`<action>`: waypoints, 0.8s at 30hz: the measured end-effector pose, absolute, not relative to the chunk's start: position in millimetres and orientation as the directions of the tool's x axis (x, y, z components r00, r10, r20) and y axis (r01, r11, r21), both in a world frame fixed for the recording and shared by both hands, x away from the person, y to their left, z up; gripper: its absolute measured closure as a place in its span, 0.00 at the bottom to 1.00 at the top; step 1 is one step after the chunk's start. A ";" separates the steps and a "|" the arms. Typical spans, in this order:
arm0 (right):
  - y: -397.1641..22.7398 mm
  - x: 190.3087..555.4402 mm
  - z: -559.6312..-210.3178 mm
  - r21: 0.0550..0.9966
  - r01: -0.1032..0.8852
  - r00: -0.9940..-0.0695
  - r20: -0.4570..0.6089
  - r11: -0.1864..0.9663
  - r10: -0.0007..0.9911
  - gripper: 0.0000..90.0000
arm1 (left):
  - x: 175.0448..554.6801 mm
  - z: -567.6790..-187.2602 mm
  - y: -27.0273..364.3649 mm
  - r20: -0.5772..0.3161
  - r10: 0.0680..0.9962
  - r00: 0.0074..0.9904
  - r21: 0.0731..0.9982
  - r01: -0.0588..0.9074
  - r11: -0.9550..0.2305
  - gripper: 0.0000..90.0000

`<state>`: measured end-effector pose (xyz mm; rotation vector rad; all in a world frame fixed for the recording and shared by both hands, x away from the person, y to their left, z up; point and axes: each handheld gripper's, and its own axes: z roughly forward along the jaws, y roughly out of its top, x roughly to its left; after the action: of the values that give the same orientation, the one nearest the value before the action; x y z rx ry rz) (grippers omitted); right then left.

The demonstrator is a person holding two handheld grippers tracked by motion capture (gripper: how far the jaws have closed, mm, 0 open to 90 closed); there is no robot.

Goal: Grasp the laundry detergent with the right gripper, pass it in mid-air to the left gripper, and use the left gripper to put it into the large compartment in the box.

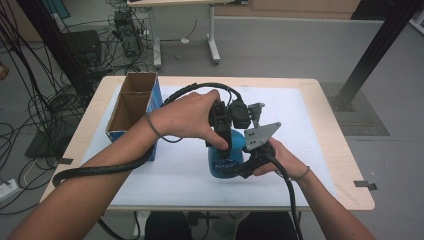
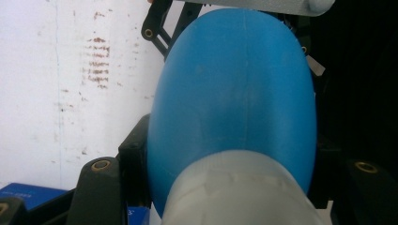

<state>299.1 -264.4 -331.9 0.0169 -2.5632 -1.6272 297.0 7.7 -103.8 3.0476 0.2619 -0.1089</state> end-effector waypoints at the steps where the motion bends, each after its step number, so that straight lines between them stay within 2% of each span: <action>1: -264.5 299.4 -332.1 0.903 0.047 -0.994 0.084 0.427 -0.066 0.45 | 297.3 -104.1 7.9 -0.079 0.168 0.983 0.075 0.174 -0.982 0.41; 24: -265.4 299.2 -333.1 0.907 0.041 -0.996 0.072 0.419 -0.057 0.45 | 297.3 -102.9 6.1 -0.068 0.165 0.984 0.072 0.170 -0.983 0.41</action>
<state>299.2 -265.4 -333.1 0.0148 -2.5683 -1.6453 297.3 6.1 -102.9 3.0512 0.2580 -0.0953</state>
